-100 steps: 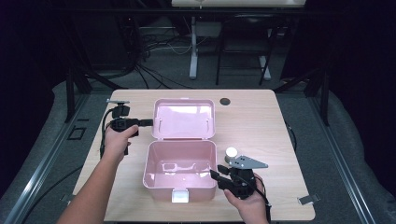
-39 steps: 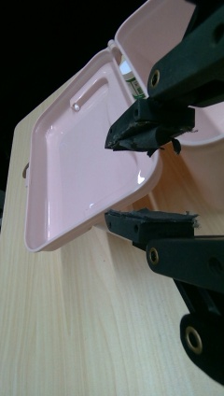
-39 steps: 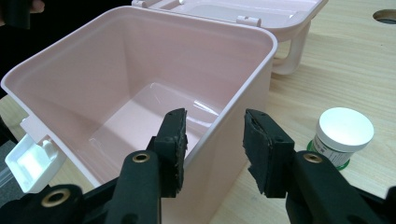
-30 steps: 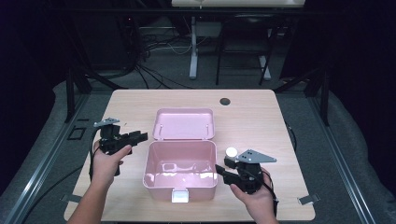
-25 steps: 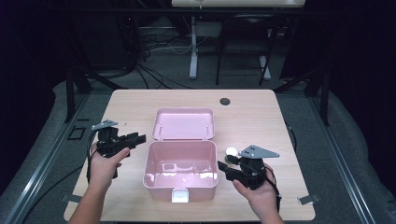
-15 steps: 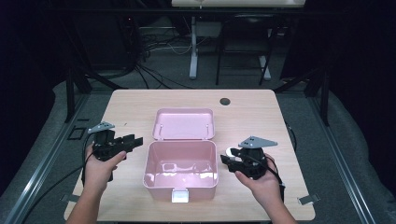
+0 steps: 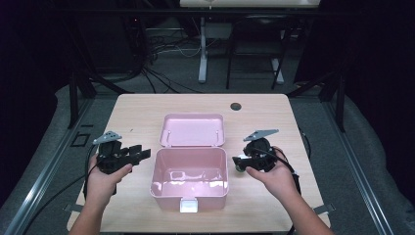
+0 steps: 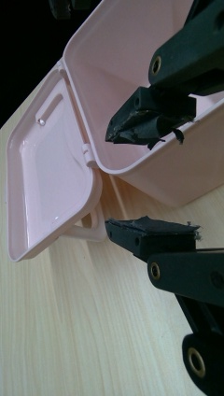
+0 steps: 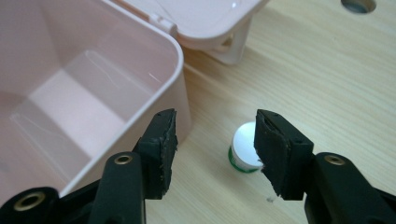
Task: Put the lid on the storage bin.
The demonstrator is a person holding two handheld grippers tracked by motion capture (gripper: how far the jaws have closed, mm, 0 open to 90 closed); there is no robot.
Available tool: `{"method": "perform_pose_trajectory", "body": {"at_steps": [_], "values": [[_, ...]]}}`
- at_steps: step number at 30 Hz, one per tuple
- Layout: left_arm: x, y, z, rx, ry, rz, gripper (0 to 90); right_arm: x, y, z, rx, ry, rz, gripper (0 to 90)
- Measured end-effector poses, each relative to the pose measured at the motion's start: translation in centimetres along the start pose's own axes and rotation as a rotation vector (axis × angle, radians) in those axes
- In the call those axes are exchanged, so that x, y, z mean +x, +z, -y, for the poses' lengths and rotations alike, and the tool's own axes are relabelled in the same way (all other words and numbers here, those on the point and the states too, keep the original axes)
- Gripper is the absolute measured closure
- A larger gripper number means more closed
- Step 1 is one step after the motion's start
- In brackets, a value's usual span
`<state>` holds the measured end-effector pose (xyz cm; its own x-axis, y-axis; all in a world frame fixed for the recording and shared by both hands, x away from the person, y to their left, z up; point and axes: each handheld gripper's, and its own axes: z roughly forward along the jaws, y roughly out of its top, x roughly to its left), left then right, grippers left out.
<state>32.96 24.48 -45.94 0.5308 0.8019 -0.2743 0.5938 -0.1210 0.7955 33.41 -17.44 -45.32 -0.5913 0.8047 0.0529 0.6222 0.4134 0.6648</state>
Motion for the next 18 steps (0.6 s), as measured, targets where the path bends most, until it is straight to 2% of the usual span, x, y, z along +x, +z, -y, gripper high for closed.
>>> {"method": "perform_pose_trajectory", "body": {"at_steps": [4, 7, 8, 12, 14, 16, 18], "values": [[0.1, -0.1, 0.1, 0.012, 0.002, -0.004, 51.1, -0.8, 0.6, -0.7, 0.069, -0.024, 0.023, 48.4], [0.2, -0.2, 0.1, 0.02, -0.003, -0.006, 50.8, -1.2, 1.0, -1.1, 0.121, -0.019, 0.03, 46.3], [0.4, -0.1, 0.2, 0.038, -0.006, -0.002, 50.0, -1.5, 1.3, -1.4, 0.144, -0.031, 0.033, 44.5], [0.5, 0.0, 0.3, 0.062, -0.01, 0.004, 49.3, -1.8, 1.8, -1.8, 0.185, -0.044, 0.036, 43.7], [0.5, 0.1, 0.3, 0.046, 0.003, -0.002, 47.0, -1.9, 2.2, -2.1, 0.224, -0.053, 0.047, 43.6], [0.5, 0.0, 0.3, 0.047, 0.017, -0.017, 47.0, -2.0, 2.4, -2.1, 0.235, -0.053, 0.051, 43.6], [0.5, 0.0, 0.3, 0.046, 0.03, -0.03, 47.1, -2.2, 2.7, -2.3, 0.274, -0.053, 0.06, 43.6]]}}
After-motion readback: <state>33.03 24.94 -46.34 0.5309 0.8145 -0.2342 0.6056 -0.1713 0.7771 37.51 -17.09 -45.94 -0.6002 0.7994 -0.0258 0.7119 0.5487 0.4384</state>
